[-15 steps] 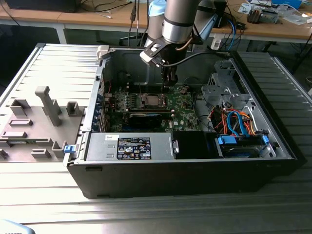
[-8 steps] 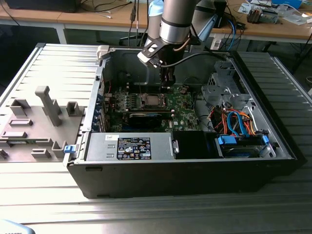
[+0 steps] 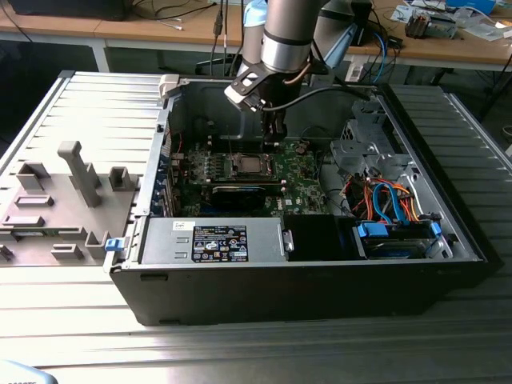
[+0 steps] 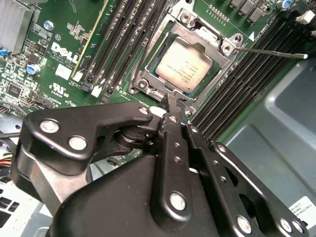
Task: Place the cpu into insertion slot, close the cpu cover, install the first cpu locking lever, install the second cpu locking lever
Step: 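Close the cpu cover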
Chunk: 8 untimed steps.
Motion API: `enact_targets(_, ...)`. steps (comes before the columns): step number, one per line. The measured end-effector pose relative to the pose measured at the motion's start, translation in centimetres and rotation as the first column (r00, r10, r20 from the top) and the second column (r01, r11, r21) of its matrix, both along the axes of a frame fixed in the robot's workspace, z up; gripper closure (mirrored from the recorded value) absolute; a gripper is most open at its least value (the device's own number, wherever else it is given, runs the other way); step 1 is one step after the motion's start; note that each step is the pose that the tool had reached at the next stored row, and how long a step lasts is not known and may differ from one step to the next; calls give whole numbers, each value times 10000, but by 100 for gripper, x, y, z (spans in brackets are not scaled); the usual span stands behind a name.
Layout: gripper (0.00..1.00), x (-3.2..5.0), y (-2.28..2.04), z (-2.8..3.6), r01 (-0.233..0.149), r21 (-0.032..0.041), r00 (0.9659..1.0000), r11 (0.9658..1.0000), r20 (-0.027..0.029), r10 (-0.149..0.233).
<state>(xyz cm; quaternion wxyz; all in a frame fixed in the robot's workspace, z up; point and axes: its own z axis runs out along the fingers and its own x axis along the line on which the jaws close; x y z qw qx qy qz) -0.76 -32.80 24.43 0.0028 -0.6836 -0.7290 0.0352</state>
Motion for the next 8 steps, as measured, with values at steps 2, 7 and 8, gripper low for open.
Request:
enact_targets(2,89,-3,0,-4,0,0,10000,10000,0,0)
enact_targets(7,89,-16,0,-16,0,0,10000,10000,0,0)
enact_targets(8,89,-17,0,-18,0,0,10000,10000,0,0)
